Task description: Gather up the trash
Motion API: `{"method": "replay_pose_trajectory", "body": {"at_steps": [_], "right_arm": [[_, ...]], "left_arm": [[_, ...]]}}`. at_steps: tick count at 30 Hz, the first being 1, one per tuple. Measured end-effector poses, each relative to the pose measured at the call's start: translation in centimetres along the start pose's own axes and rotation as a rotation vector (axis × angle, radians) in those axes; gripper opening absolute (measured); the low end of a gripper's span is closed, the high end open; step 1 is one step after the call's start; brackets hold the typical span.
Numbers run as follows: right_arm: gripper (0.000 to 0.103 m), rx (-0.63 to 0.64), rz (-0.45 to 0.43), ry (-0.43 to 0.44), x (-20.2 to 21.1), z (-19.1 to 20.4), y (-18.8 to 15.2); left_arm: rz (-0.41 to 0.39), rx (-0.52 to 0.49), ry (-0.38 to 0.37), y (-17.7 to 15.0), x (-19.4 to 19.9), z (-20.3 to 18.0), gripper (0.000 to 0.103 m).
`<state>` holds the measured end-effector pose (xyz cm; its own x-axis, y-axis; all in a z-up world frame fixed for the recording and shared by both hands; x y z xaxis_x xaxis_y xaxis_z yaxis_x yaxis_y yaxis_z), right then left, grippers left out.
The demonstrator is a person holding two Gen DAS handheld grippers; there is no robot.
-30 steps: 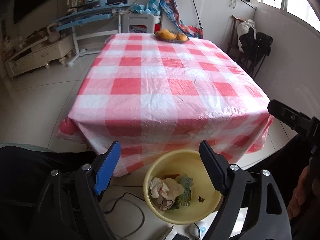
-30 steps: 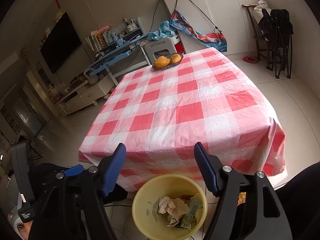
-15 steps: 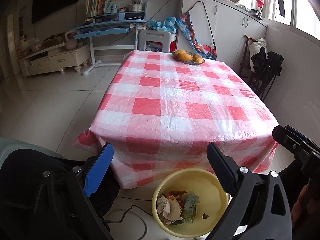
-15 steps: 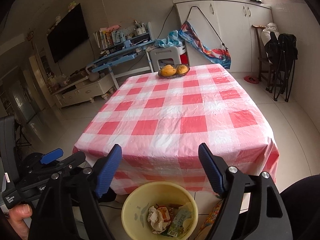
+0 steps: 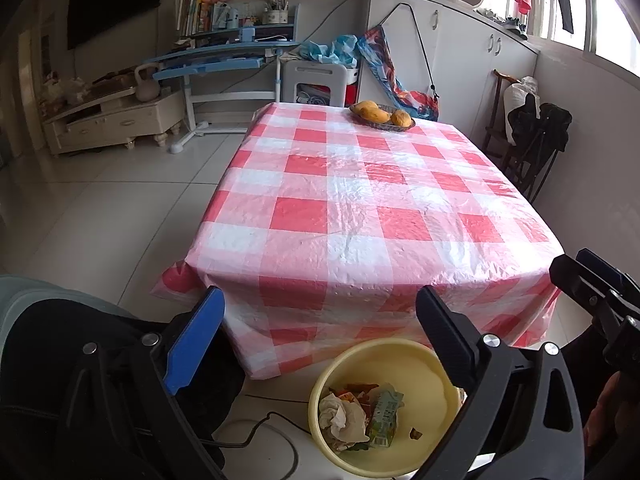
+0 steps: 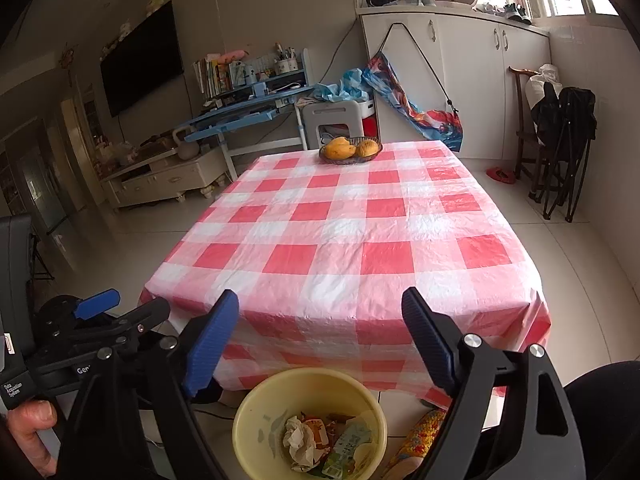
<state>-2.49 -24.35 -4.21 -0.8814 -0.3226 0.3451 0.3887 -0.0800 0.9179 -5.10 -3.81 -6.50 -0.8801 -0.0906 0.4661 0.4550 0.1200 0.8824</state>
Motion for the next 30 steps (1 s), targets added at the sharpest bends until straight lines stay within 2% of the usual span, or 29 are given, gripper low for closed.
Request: {"method": "replay_pose_trajectory", "body": {"at_steps": [30], "right_arm": [[0.081, 0.051, 0.015, -0.021, -0.58, 0.15, -0.4]], "left_arm": [[-0.012, -0.014, 0.051, 0.73, -0.02, 0.41, 0.096]]}}
Point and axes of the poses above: each gripper's, at about its wrist camera, not at the fingertips, and x roughly against the way its jaws point, z to its left, y to its top, the point moved 2 cm from there along -x, roughly the way its jaws point, and after that the axes turned 15 degrees about -z, right-handed, at the moved point
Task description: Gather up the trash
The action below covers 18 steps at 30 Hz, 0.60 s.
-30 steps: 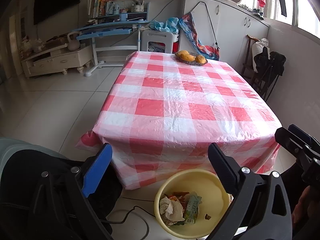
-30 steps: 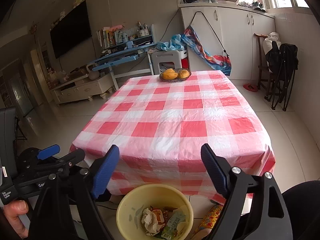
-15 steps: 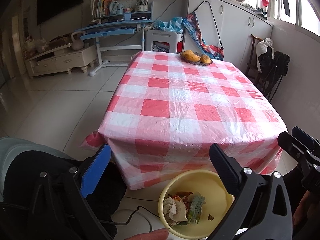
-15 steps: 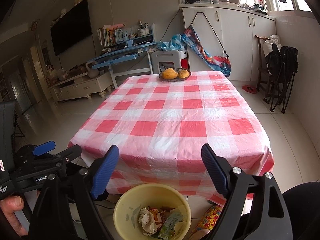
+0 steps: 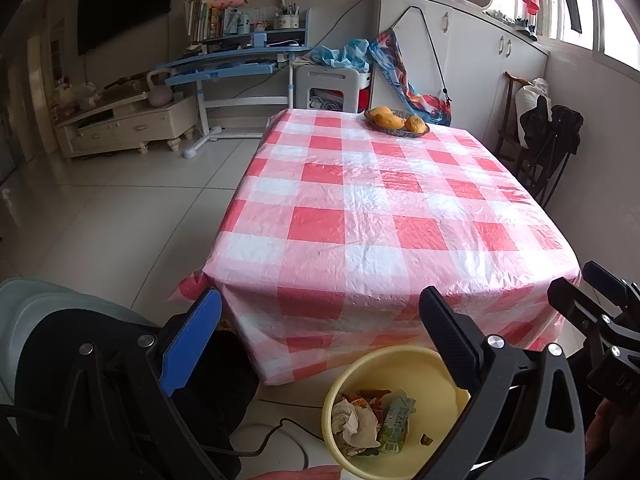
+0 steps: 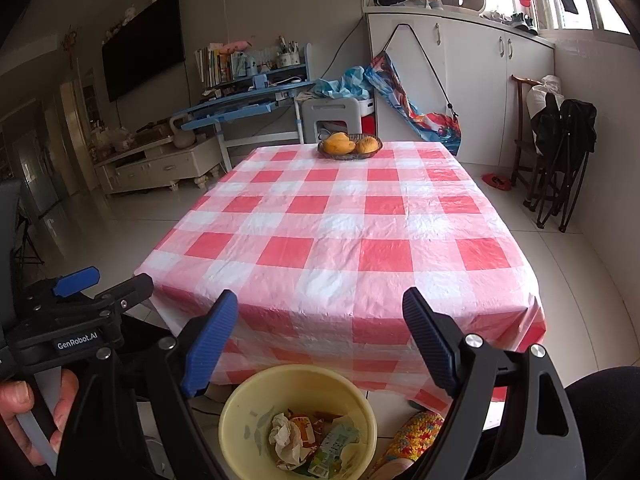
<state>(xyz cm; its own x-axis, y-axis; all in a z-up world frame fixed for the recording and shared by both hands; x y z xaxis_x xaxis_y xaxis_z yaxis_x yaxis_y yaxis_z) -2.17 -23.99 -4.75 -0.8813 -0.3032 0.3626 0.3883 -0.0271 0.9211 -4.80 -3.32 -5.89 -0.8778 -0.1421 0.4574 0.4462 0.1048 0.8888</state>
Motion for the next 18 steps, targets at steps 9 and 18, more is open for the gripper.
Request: {"method": "replay_pose_trajectory", "body": {"at_steps": [9, 18], "right_arm": [[0.081, 0.0, 0.0, 0.0, -0.01, 0.02, -0.01], [0.081, 0.001, -0.001, 0.0, -0.02, 0.07, 0.0]], "left_arm": [[-0.001, -0.002, 0.002, 0.01, -0.04, -0.07, 0.096], [-0.004, -0.003, 0.0, 0.11, -0.12, -0.05, 0.096]]}}
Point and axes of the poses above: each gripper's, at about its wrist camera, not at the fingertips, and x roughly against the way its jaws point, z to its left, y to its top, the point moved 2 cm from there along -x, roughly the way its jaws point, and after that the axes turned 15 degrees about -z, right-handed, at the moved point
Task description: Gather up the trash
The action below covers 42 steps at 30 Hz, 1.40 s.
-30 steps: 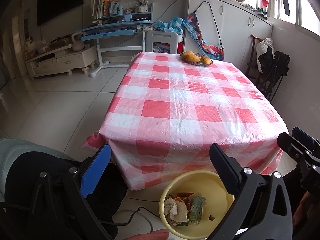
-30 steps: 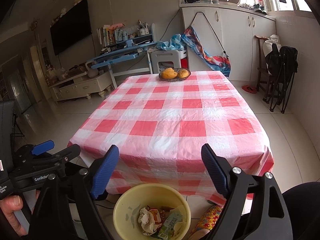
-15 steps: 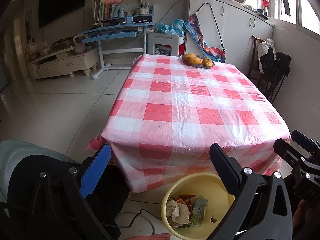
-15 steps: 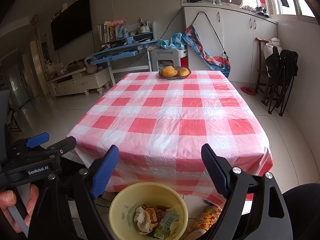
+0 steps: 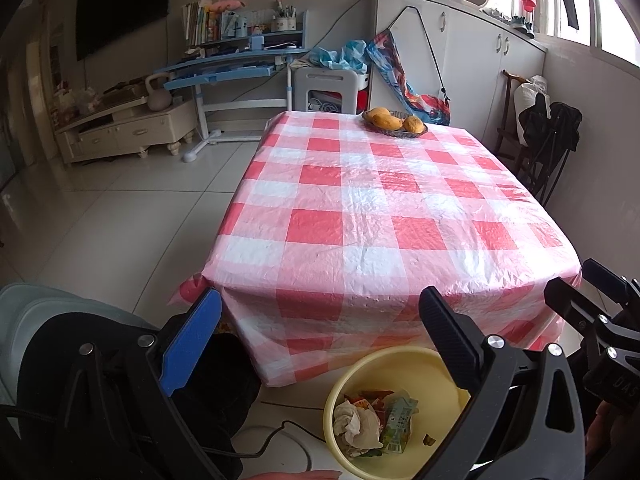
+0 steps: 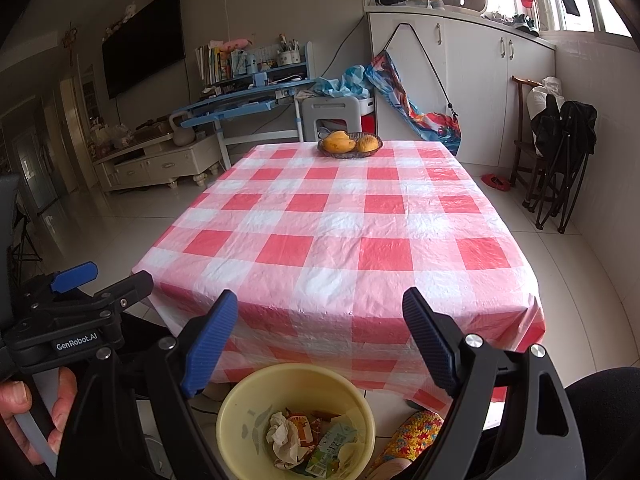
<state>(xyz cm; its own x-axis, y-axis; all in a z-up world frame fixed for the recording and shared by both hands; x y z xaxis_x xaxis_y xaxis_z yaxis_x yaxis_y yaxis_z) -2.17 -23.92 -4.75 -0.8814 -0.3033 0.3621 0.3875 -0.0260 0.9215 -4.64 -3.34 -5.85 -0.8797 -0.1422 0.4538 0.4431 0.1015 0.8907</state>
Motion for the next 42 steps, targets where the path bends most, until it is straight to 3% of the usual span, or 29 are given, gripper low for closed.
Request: {"method": "replay_pose_trajectory", "body": {"at_steps": [42], "right_arm": [[0.081, 0.026, 0.001, -0.001, -0.25, 0.09, -0.16]], "left_arm": [[0.003, -0.02, -0.012, -0.18, 0.06, -0.51, 0.096]]}}
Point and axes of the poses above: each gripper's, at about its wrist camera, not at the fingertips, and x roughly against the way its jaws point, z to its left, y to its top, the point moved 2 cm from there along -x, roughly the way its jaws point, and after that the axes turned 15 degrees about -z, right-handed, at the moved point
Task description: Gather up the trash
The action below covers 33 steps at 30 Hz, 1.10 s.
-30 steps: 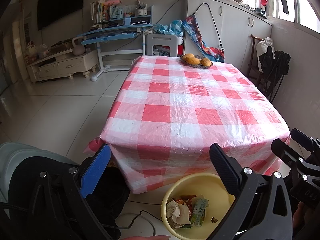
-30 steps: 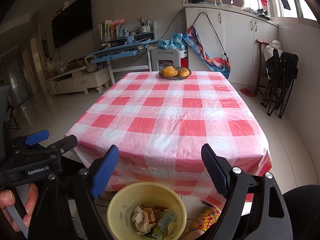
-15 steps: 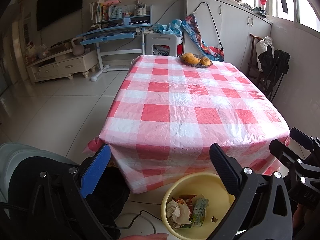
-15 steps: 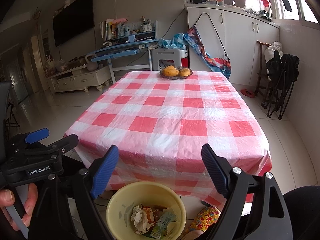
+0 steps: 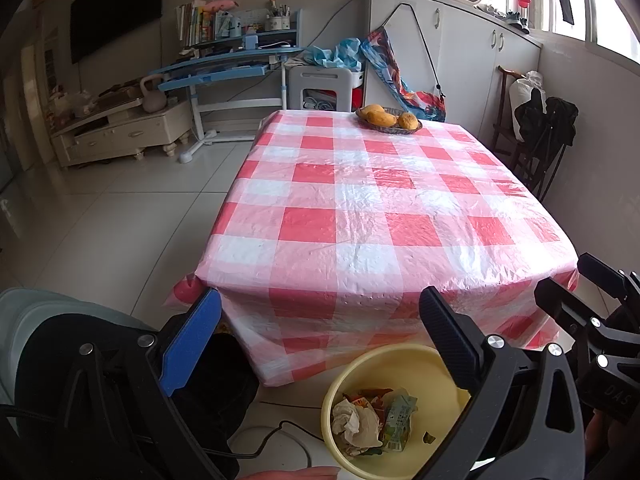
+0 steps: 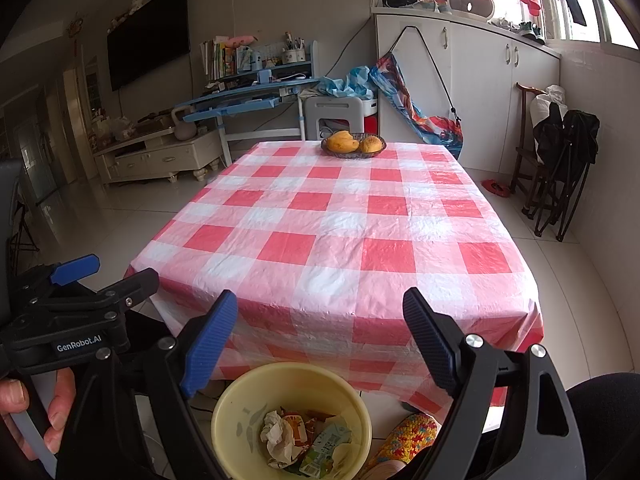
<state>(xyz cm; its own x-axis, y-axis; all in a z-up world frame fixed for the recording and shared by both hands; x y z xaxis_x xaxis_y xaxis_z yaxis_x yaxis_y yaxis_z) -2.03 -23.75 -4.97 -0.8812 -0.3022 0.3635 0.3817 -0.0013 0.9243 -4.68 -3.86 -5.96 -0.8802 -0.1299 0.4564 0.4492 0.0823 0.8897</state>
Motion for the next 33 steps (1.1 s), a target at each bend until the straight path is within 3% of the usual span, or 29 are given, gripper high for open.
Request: {"method": "replay_pose_trajectory", "body": {"at_steps": [33], "right_arm": [[0.081, 0.005, 0.001, -0.001, -0.09, 0.13, 0.0]], "left_arm": [[0.0, -0.002, 0.0, 0.01, 0.02, -0.1, 0.096]]}}
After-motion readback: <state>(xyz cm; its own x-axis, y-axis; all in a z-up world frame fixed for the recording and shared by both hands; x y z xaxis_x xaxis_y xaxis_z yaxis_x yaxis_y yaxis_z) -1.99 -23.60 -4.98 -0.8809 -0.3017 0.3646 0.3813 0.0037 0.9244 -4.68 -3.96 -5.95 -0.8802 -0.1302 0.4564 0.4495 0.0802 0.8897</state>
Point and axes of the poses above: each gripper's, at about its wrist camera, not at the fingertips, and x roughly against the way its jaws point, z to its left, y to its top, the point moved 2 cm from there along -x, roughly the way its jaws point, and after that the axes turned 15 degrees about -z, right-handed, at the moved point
